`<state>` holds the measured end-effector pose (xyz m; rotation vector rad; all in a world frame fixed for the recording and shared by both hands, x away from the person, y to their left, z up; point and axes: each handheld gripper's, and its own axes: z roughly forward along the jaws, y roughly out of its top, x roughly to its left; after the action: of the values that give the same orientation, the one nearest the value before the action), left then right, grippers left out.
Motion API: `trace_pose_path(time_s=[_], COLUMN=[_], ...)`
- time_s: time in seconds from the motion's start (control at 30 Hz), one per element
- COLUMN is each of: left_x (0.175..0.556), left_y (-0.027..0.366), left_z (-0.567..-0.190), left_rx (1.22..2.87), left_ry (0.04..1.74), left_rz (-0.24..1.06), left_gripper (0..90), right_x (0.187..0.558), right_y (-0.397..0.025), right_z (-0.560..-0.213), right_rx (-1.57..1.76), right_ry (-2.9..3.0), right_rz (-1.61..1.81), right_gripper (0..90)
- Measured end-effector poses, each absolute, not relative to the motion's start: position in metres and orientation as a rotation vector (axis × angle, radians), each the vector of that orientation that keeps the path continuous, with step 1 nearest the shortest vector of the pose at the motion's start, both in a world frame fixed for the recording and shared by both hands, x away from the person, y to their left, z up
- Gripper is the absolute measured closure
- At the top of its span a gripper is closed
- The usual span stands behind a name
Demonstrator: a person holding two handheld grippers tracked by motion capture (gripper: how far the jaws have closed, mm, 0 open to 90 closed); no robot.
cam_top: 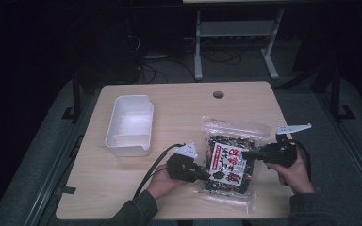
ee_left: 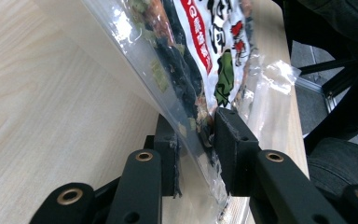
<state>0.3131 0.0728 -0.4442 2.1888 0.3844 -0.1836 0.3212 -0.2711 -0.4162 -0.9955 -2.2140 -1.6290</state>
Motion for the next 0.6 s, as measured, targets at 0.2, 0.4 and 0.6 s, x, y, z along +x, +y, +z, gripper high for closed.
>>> trace_pose_path(time_s=[0.2,0.4,0.6], left_x=[0.313,0.311,0.307], left_y=[0.078,0.084,0.096], left_z=[-0.444,-0.441,-0.439], left_rx=[2.188,2.201,2.2], left_ry=[0.398,0.401,0.421], left_rz=[-0.142,-0.077,-0.02], left_gripper=[65.6,60.9,56.2], right_x=[0.32,0.314,0.309], right_y=[-0.27,-0.27,-0.271], right_z=[-0.409,-0.394,-0.382], right_rx=[-0.973,-0.982,-1.028], right_ry=[-2.194,-2.218,-2.263], right_rz=[-1.617,-1.661,-1.701], right_gripper=[72.5,74.5,74.8])
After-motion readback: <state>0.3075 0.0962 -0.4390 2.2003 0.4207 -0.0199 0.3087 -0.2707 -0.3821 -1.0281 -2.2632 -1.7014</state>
